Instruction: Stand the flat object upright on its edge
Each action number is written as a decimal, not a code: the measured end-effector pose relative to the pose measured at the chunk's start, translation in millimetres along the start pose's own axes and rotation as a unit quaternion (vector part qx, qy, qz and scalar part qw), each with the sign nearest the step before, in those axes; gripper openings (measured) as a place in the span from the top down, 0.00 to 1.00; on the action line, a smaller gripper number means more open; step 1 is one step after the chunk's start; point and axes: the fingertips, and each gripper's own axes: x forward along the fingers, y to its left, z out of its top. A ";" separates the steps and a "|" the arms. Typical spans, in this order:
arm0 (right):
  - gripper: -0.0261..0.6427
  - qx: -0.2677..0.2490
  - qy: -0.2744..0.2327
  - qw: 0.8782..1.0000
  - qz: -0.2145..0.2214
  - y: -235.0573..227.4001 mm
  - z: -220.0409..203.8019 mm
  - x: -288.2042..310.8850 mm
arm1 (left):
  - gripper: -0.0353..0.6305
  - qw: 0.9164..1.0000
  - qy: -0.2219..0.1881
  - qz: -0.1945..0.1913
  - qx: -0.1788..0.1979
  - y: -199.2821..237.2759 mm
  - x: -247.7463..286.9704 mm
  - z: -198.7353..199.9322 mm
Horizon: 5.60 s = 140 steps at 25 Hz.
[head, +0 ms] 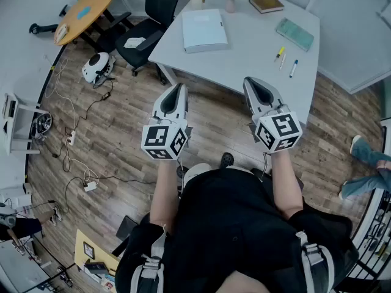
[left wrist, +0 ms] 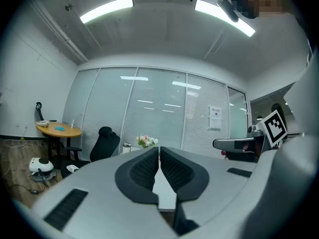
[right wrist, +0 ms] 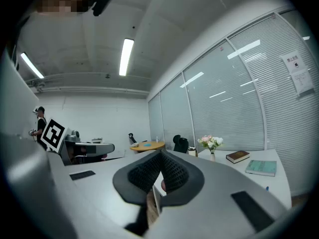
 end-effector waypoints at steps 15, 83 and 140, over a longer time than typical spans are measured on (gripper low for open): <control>0.94 0.000 -0.002 1.000 -0.017 -16.7 -1.3 -2.9 | 0.90 1.000 -0.007 0.000 0.010 -13.9 8.0 6.3; 0.57 0.015 0.051 0.997 -0.059 -130.1 2.8 402.8 | 0.68 0.996 0.044 -0.076 0.011 283.9 325.9 30.2; 0.57 0.125 0.266 0.954 -0.066 -348.9 -180.3 596.1 | 0.66 0.944 0.260 -0.034 -0.200 393.2 576.0 -167.3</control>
